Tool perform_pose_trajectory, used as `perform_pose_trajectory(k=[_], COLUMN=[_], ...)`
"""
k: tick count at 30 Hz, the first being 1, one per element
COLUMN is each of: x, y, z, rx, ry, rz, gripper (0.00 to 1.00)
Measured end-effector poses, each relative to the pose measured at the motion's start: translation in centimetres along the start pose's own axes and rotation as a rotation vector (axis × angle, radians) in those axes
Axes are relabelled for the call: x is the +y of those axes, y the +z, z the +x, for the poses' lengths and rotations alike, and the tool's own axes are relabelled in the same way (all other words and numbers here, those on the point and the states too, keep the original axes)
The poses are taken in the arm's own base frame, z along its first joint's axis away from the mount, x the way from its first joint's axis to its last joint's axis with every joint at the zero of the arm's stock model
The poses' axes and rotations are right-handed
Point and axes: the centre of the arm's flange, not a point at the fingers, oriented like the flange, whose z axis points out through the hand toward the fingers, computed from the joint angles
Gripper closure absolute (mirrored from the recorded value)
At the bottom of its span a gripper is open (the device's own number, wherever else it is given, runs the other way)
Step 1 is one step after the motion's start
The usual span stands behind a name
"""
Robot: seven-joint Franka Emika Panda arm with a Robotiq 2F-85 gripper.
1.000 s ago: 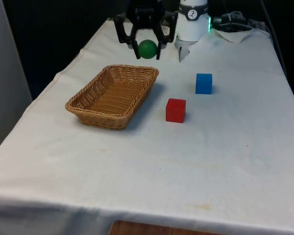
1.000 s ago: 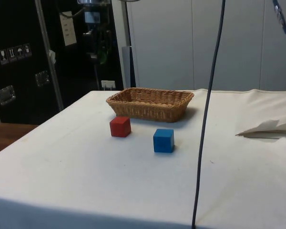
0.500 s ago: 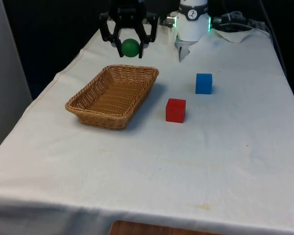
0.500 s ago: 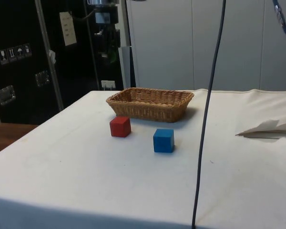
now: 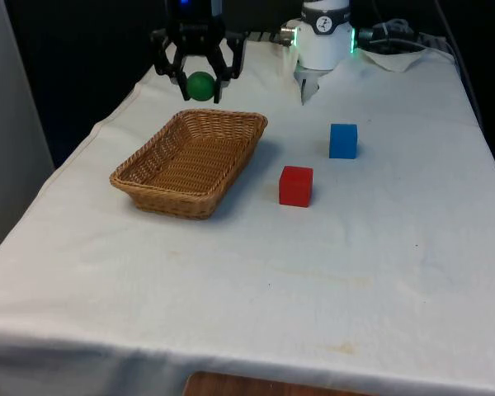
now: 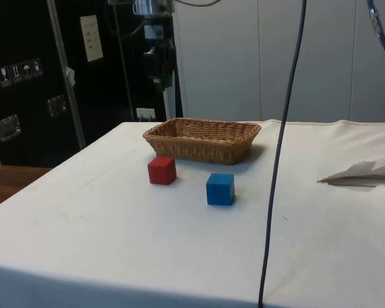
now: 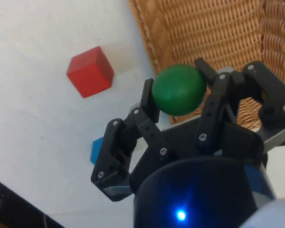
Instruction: Place all non-red objects into the basket.
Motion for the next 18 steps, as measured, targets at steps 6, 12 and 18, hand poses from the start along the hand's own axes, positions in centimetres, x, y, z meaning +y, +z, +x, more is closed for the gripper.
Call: perform_pose_trajectory(k=[6, 12, 18], x=[0.7, 0.9, 1.2], y=[2.4, 3.6, 5.8], z=[-1.4, -1.9, -2.2], rx=[-0.011, -0.015, -0.029], ry=[0.014, 0.024, 0.04], rz=[-0.01, -0.016, -0.017], gripper=[1.0, 1.0, 1.0])
